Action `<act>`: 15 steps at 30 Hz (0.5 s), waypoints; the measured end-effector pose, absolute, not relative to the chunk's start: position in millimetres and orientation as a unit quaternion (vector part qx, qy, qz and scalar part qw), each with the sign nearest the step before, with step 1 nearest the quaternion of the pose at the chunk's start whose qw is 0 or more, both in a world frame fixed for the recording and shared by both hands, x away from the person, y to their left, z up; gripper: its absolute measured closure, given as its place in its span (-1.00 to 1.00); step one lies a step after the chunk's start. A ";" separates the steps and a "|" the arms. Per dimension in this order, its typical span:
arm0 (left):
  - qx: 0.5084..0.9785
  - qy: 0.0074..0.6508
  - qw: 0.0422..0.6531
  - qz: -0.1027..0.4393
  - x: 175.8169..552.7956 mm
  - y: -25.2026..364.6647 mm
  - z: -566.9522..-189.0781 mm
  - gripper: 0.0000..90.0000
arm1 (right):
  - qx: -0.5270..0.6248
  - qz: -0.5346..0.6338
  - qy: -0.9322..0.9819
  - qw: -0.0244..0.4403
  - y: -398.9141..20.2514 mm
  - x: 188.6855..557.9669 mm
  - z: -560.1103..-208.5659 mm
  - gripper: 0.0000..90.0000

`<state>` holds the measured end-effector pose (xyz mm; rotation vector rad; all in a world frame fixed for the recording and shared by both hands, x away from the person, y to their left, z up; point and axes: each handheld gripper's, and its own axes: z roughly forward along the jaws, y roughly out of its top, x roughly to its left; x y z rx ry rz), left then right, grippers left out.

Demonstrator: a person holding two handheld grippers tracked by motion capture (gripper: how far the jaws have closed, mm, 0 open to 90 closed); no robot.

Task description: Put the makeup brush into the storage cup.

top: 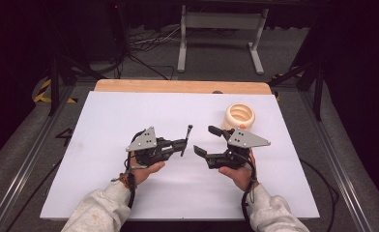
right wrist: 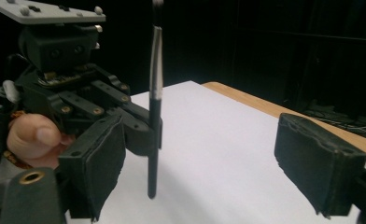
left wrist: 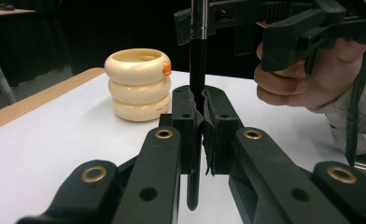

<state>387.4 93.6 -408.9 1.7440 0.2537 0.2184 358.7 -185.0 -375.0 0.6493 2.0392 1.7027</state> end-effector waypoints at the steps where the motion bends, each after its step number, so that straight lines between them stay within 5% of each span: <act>1: 0.761 0.108 0.633 0.093 387.2 91.9 -409.6 0.87 | 0.233 0.610 0.730 0.200 -184.2 358.6 -374.3 -0.55; 15: 0.763 0.103 0.633 0.084 385.8 86.2 -413.8 0.87 | 0.215 0.624 0.731 0.172 -168.8 359.7 -372.8 -0.09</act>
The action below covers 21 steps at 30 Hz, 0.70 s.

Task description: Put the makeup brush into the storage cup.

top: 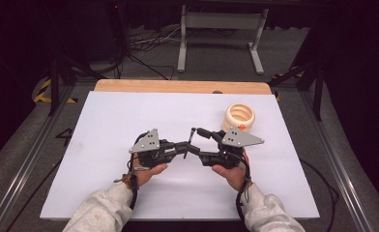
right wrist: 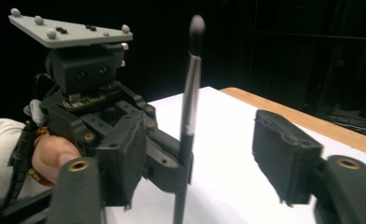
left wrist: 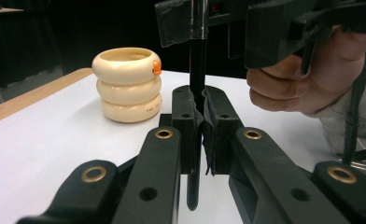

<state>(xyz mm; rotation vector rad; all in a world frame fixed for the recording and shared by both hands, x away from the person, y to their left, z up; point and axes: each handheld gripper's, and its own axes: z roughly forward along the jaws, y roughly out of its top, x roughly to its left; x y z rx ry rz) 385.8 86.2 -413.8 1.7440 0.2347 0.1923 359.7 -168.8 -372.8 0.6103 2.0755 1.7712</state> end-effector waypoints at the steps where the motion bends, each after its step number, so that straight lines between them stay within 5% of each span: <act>1: 0.763 0.099 0.633 0.082 385.8 85.4 -414.3 0.87 | 0.215 0.623 0.733 0.171 -167.5 359.8 -372.7 -0.03; 6: 0.763 0.099 0.633 0.081 385.6 85.5 -414.5 0.87 | 0.206 0.625 0.735 0.163 -163.8 359.2 -373.7 0.40; 12: 0.765 0.095 0.632 0.074 385.0 82.5 -418.3 0.87 | 0.202 0.633 0.731 0.156 -164.2 358.9 -374.1 0.68; 21: 0.765 0.096 0.633 0.070 385.2 81.4 -420.2 0.87 | 0.211 0.638 0.726 0.149 -167.7 361.6 -376.7 0.86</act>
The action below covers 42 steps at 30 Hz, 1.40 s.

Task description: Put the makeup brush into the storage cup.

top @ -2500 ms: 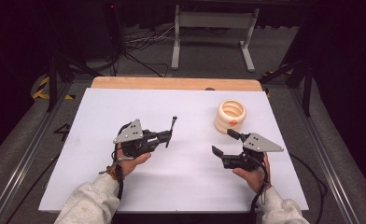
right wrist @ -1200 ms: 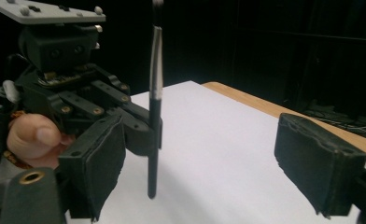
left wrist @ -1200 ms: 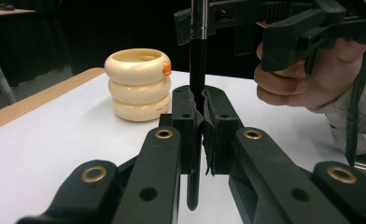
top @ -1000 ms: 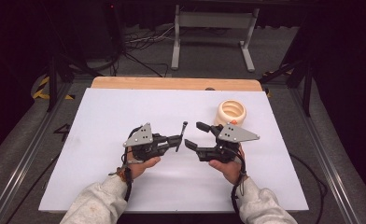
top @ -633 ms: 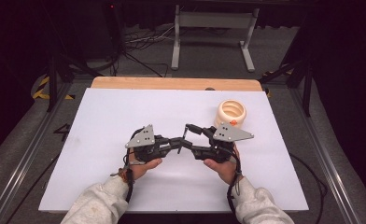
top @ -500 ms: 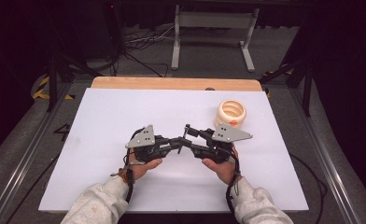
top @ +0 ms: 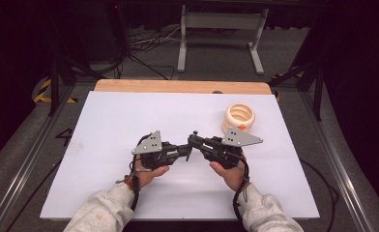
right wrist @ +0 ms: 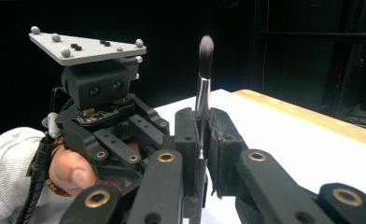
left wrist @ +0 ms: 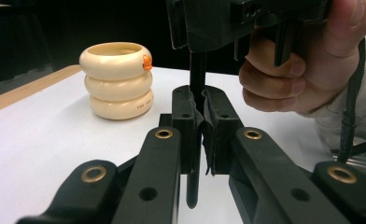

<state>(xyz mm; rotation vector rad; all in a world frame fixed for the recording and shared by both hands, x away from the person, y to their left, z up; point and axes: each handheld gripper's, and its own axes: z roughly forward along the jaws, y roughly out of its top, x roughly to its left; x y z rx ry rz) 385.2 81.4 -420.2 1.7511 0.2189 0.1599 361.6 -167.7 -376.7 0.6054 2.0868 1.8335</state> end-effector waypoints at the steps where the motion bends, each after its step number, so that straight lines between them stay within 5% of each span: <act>1: 0.765 0.095 0.633 0.071 385.2 81.2 -420.5 0.87 | 0.210 0.637 0.727 0.149 -167.6 361.6 -376.8 0.86; 25: 0.773 0.101 0.618 0.098 382.8 79.0 -419.8 0.65 | 0.205 0.626 0.736 0.159 -170.5 360.0 -375.2 0.87; 39: 0.807 0.112 0.557 0.160 371.6 79.0 -417.8 0.06 | 0.204 0.620 0.738 0.174 -178.7 359.2 -371.7 0.87; 42: 0.812 0.117 0.541 0.184 367.3 83.0 -416.7 -0.25 | 0.205 0.618 0.739 0.174 -180.3 359.6 -371.2 0.87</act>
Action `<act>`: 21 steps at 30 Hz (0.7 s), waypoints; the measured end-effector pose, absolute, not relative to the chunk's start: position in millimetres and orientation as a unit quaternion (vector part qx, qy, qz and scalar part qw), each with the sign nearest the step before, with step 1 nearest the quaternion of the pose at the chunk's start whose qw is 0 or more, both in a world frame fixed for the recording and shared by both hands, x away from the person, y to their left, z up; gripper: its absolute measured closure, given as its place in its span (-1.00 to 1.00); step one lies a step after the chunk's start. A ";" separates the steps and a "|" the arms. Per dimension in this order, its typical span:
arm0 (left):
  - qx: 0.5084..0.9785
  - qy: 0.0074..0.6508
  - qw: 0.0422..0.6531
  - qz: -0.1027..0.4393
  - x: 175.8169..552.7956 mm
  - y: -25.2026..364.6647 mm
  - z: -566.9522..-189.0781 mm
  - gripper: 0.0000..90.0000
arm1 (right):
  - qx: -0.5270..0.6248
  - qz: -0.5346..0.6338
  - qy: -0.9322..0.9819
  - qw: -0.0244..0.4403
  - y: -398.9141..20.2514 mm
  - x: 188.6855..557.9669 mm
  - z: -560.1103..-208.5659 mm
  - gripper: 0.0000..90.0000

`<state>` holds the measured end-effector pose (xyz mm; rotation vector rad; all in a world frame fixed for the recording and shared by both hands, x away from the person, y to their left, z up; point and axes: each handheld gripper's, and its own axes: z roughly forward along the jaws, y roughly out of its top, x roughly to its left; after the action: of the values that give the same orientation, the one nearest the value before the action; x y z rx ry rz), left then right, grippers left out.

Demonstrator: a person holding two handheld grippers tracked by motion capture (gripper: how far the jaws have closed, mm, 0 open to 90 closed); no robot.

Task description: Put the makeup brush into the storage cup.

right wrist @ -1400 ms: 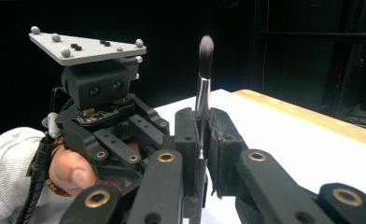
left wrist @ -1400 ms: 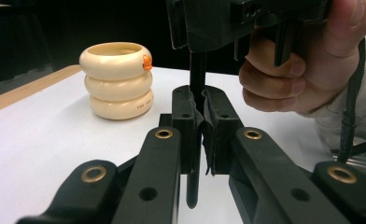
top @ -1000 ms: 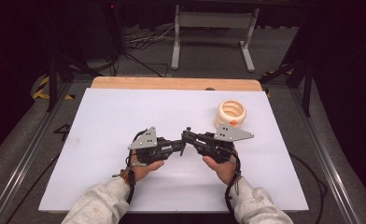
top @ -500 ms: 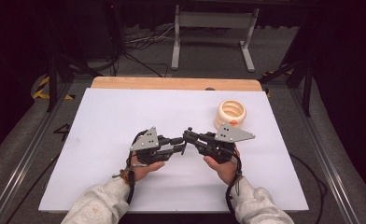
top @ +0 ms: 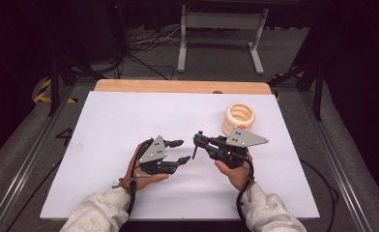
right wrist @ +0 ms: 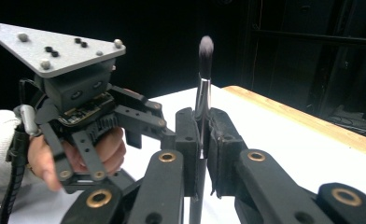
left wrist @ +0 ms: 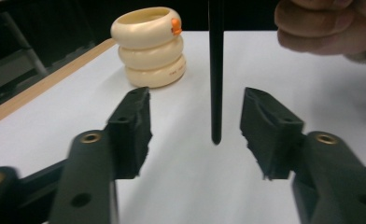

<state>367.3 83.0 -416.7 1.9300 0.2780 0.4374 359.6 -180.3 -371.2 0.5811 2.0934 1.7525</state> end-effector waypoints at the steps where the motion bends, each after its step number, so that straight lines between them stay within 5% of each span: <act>1: 0.815 0.119 0.533 0.193 366.7 84.8 -416.1 -0.32 | 0.205 0.617 0.739 0.176 -181.6 359.5 -370.7 0.87; 10: 0.812 0.165 0.518 0.213 365.2 107.7 -417.2 -0.78 | 0.207 0.611 0.741 0.185 -188.5 359.6 -368.4 0.87; 21: 0.801 0.198 0.515 0.231 354.9 144.7 -414.9 -0.83 | 0.204 0.605 0.741 0.207 -198.6 356.6 -361.7 0.87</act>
<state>354.9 144.7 -414.9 1.9258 0.4750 0.5551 356.6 -198.6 -361.7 0.5673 2.0645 1.6837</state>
